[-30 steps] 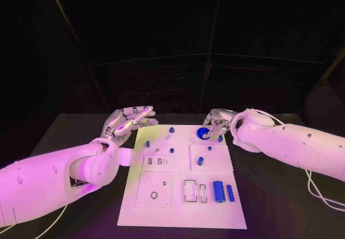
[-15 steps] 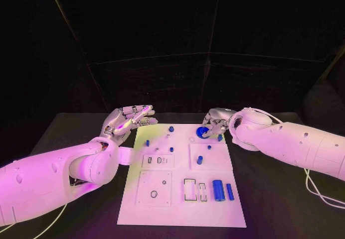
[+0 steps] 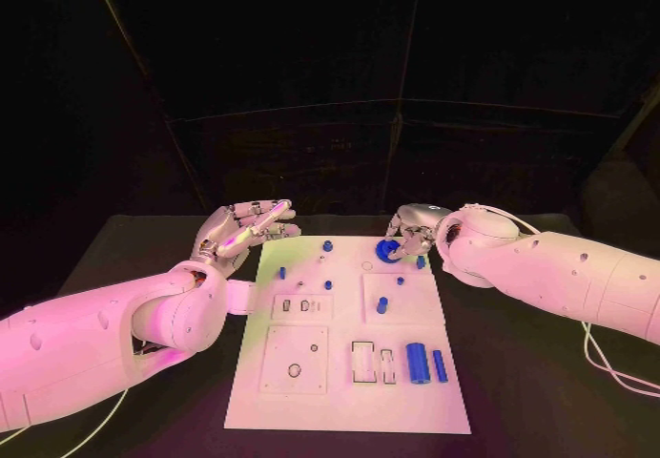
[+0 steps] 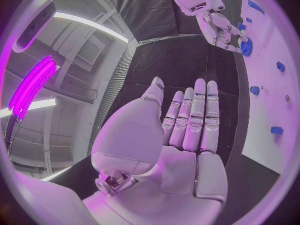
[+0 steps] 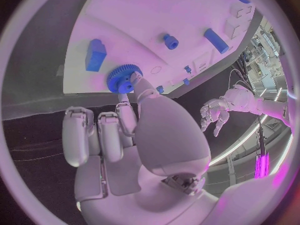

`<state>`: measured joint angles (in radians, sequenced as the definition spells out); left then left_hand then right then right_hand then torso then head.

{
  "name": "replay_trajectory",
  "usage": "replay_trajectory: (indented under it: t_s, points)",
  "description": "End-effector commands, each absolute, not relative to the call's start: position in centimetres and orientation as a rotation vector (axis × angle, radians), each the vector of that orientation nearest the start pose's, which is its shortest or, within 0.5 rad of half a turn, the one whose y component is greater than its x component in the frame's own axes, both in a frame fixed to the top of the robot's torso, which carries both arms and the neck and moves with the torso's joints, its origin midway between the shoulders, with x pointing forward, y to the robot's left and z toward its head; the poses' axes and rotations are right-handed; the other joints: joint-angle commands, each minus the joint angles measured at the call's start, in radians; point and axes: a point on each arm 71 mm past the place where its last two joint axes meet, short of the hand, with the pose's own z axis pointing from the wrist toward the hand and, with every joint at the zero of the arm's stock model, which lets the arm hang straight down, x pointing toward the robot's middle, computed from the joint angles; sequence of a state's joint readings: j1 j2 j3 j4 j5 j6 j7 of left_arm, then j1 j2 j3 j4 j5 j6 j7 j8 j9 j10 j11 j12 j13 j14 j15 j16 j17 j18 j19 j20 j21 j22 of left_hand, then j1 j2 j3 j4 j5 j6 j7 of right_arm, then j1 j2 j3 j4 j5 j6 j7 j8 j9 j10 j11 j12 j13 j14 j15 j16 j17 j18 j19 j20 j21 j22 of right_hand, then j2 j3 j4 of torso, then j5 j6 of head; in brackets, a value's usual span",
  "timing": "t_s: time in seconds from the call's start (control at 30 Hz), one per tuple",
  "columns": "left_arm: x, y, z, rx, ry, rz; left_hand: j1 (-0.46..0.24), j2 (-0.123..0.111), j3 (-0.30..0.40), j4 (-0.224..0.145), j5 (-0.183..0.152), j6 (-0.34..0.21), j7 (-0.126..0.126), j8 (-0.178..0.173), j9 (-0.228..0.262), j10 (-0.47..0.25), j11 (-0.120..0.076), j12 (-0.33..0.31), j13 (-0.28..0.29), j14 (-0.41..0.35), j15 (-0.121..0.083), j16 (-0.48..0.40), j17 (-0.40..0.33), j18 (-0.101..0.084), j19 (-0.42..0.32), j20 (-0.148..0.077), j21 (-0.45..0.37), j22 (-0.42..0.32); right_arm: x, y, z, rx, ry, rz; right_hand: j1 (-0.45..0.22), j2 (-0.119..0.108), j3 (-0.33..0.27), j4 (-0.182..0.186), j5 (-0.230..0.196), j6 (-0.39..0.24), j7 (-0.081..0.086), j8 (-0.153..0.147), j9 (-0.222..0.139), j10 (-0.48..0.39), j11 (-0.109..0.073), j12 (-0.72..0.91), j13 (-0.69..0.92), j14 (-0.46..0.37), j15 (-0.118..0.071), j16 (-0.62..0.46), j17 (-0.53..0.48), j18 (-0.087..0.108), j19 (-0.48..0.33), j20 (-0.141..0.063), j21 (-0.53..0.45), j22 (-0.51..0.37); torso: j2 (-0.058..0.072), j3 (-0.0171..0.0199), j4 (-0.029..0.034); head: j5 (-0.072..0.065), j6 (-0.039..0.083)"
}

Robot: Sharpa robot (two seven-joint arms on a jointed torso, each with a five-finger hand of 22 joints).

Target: Assemble the parts on the task board

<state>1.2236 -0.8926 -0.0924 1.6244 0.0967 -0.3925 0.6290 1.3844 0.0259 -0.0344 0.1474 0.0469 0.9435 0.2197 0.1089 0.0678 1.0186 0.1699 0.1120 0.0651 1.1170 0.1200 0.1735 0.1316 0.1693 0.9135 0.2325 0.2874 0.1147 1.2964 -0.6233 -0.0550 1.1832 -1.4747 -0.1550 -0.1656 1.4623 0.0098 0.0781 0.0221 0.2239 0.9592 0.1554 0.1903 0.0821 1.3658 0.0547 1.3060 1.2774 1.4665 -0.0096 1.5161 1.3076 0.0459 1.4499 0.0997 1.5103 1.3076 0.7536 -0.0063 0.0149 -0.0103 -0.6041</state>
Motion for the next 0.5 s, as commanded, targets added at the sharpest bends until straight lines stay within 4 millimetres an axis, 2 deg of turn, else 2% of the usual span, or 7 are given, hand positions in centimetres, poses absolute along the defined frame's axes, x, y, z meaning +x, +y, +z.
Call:
replay_trajectory:
  t_s: [0.03,0.2,0.33,0.5]
  points:
    - [46.9,21.2,-16.4,-1.077,1.201,-1.635,0.005,0.008,0.000,-0.008,0.006,0.007,-0.003,-0.006,-0.001,0.001,-0.002,-0.005,-0.001,0.004,0.001,-0.006,0.001,0.015,0.008,0.001,-0.004,-0.001,55.8,-18.8,-16.5,-0.181,1.677,0.425,-0.001,0.018,0.022,-0.002,0.019,0.051,-0.020,0.006,0.004,0.013,-0.005,0.009,0.008,0.078,-0.008,0.005,0.136,-0.011,0.011,-0.002,0.006,0.110,0.000,0.0002,0.0001,0.001,0.000]
    - [46.9,21.3,-16.4,-1.077,1.200,-1.634,0.006,0.009,0.000,-0.009,0.006,0.008,-0.003,-0.006,-0.001,0.001,-0.002,-0.005,-0.001,0.005,0.001,-0.007,0.001,0.015,0.009,0.001,-0.004,-0.001,55.1,-17.9,-15.9,-0.184,1.619,0.467,-0.041,0.011,0.051,0.008,0.001,0.067,-0.025,-0.003,-0.001,0.018,-0.009,0.009,0.011,0.078,-0.012,0.004,0.136,-0.013,0.015,-0.007,0.008,0.116,-0.001,-0.0002,-0.0007,0.003,0.001]
    - [46.9,21.3,-16.4,-1.077,1.200,-1.633,0.006,0.009,0.000,-0.010,0.006,0.008,-0.003,-0.007,-0.001,0.001,-0.002,-0.006,-0.001,0.005,0.001,-0.007,0.002,0.015,0.009,0.001,-0.004,-0.002,54.5,-16.8,-15.5,-0.192,1.583,0.490,-0.047,0.008,0.058,0.009,0.000,0.069,-0.025,-0.007,-0.003,0.020,-0.010,0.010,0.014,0.078,-0.013,0.004,0.138,-0.014,0.018,-0.008,0.010,0.121,-0.001,-0.0007,-0.0004,0.005,0.002]
    - [46.9,21.2,-16.4,-1.077,1.201,-1.635,0.006,0.009,0.000,-0.010,0.006,0.008,-0.003,-0.007,-0.001,0.001,-0.002,-0.006,-0.001,0.005,0.001,-0.007,0.002,0.015,0.009,0.001,-0.004,-0.002,53.7,-14.2,-15.0,-0.226,1.545,0.521,-0.053,0.003,0.066,0.008,-0.001,0.070,-0.026,-0.010,-0.005,0.021,-0.010,0.011,0.015,0.078,-0.013,0.005,0.139,-0.015,0.023,-0.008,0.012,0.128,0.000,-0.0005,0.0011,0.007,0.003]
